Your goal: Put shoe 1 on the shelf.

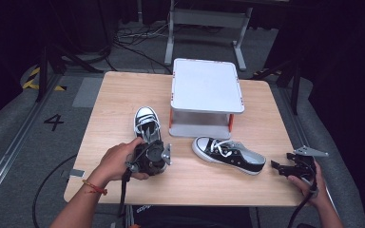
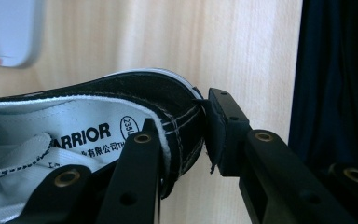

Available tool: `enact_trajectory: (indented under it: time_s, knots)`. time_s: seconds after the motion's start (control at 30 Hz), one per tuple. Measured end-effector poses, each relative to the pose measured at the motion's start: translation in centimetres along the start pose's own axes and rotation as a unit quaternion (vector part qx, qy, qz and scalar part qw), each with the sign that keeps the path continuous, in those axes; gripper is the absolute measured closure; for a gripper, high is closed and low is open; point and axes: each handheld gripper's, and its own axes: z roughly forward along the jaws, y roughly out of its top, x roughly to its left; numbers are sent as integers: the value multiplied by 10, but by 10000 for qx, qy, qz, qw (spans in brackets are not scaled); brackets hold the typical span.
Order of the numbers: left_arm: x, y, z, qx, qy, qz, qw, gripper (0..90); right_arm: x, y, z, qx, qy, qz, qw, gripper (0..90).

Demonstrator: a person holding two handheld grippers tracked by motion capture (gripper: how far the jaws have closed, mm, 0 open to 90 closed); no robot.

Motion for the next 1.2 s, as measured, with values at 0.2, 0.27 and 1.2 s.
enact_trajectory:
  time_s: [0.2,0.27,1.2]
  knots:
    - [4,3,-23,-32,216,143,9997,747,0,0,0,0,0,0,10000,156]
    - [5,4,-30,-56,264,154,9995,748,0,0,0,0,0,0,10000,155]
    - [62,25,-85,-172,491,305,9982,743,0,-1,-1,-2,-7,16,10000,154]
